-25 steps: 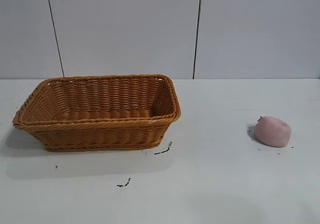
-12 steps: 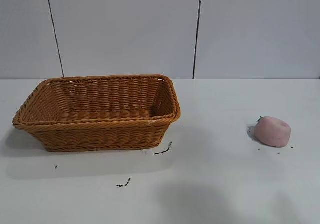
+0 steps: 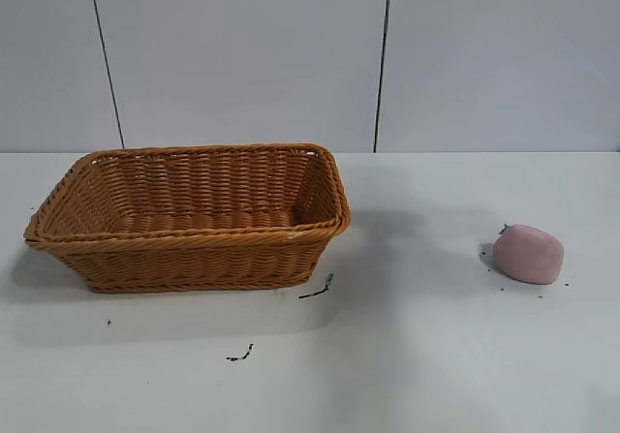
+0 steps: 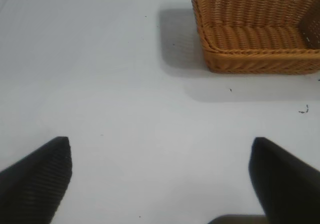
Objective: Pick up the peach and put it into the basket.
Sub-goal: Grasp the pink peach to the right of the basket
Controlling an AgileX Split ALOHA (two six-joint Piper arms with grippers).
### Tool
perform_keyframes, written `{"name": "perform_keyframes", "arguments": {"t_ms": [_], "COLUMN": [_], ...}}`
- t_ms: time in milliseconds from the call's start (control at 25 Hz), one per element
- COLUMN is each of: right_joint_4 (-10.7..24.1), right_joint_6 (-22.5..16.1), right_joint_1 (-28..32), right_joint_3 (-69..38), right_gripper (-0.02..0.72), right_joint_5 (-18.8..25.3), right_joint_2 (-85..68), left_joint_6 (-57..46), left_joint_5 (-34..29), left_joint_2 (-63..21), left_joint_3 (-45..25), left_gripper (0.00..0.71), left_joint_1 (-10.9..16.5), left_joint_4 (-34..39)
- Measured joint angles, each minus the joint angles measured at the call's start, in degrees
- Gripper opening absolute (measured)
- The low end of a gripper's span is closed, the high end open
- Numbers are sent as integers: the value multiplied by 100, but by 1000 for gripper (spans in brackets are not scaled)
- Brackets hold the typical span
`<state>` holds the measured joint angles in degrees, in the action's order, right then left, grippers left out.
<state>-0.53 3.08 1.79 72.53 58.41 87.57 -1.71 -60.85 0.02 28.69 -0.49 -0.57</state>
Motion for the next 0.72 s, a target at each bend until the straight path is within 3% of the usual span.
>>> {"name": "perform_keyframes", "arguments": {"t_ms": [160, 440, 720], "right_joint_4": [53, 53, -248], "right_joint_6": [74, 86, 86], "right_joint_1": [-351, -394, -394], "right_joint_3": [574, 1082, 1086], "right_gripper": [675, 675, 675], "right_joint_5": [-84, -526, -882], "right_joint_2": [1004, 2367, 3359], "left_joint_6": [0, 0, 0], "left_joint_5": [0, 0, 0], "left_joint_2": [0, 0, 0], "left_joint_3": [0, 0, 0], "left_gripper": [693, 693, 693], "left_joint_1": [0, 0, 0], "left_joint_4": [0, 0, 0]}}
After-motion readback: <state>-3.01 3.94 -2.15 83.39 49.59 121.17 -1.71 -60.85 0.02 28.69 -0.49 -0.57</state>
